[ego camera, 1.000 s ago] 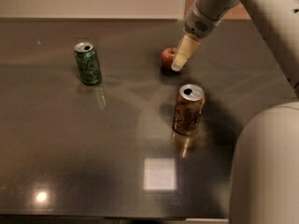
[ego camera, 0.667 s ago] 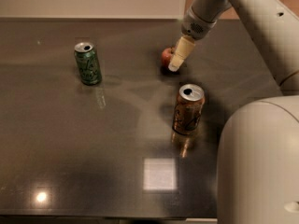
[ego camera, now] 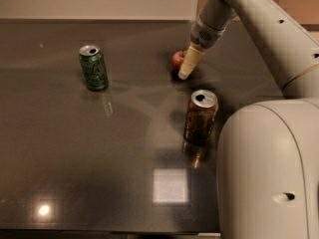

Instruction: Move apple near orange can

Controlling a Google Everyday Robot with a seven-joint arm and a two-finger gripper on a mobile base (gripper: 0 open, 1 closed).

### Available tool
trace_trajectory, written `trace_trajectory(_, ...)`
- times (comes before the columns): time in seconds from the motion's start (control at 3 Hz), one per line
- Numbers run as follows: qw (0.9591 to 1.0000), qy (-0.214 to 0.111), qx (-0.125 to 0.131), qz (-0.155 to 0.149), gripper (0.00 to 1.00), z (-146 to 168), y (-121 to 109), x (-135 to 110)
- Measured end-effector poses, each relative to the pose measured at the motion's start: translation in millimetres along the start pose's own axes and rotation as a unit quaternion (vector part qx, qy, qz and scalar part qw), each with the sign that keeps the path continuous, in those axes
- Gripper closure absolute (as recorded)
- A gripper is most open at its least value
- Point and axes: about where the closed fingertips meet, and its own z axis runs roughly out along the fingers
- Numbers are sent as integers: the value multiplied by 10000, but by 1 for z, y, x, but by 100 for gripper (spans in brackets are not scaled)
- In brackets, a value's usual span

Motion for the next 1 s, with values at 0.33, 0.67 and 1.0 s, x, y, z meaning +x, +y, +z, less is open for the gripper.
trace_trajectory(0.33,9999,-2,-113,-5,41,4,1,-1)
trace_trajectory(0.67,9998,-92,-190,-39,64,1,3,-8)
trace_trajectory(1.0,9995,-211,-247,-45,88,-13,9,-5)
